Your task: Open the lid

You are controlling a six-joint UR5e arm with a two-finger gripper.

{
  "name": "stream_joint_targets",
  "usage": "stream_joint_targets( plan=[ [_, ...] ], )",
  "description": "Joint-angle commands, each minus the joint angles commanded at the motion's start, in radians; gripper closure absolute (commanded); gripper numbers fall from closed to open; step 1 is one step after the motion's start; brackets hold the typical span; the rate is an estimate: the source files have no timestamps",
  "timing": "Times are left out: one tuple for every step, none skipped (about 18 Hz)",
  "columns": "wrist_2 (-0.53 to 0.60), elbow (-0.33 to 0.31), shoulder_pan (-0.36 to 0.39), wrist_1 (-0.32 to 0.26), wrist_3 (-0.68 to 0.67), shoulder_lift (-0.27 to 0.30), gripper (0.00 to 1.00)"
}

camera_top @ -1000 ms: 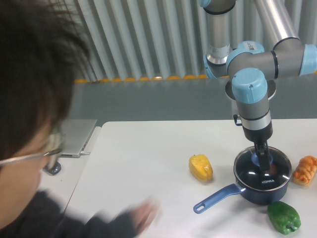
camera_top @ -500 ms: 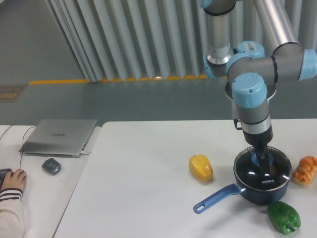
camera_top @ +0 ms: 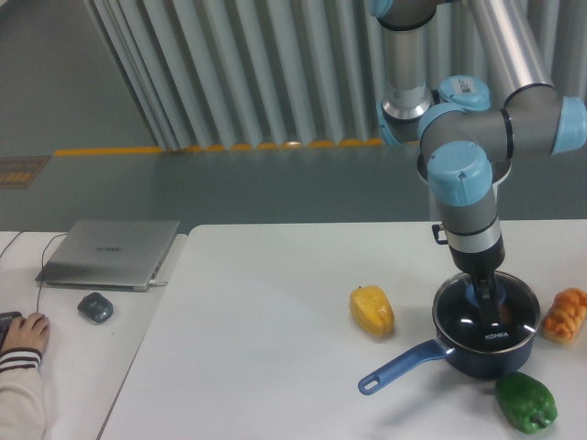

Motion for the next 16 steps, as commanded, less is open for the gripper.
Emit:
stream_joint_targets(
  plan=[
    [0.002, 0.000, -0.002, 0.000, 0.000, 0.000, 0.16],
    [0.002, 0.000, -0.002, 0.000, -0.002, 0.000, 0.21],
    [0.002, 0.000, -0.002, 0.000, -0.002, 0.000, 0.24],
    [0.002, 0.000, -0.002, 0.000, -0.002, -0.002, 0.30],
    [0.002, 0.000, -0.003, 0.000, -0.002, 0.000, 0.34],
    [0.002, 0.000, -0.002, 0.000, -0.002, 0.000, 0.42],
    [0.000, 0.000, -0.002, 0.000, -0.002, 0.000, 0.43],
    [0.000, 0.000, -0.002, 0.000, -0.002, 0.000, 0.43],
    [0.000, 0.000, -0.002, -0.002, -0.002, 0.000, 0.43],
    [0.000, 0.003, -0.002, -0.003, -0.002, 0.000, 0.44],
    [-0.002, 0.003, -0.003, -0.005, -0.002, 0.000, 0.44],
    [-0.002, 0.003, -0.003, -0.006, 0.000, 0.000, 0.46],
    [-0.002, 0.003, -0.003, -0.006, 0.000, 0.002, 0.46],
    [-0.002, 0.003, -0.003, -0.006, 0.000, 0.003, 0.47],
    [-0.003, 0.003, -0.003, -0.009, 0.000, 0.005, 0.47],
    [-0.005, 0.008, -0.003, -0.011, 0.000, 0.008, 0.47]
  ],
)
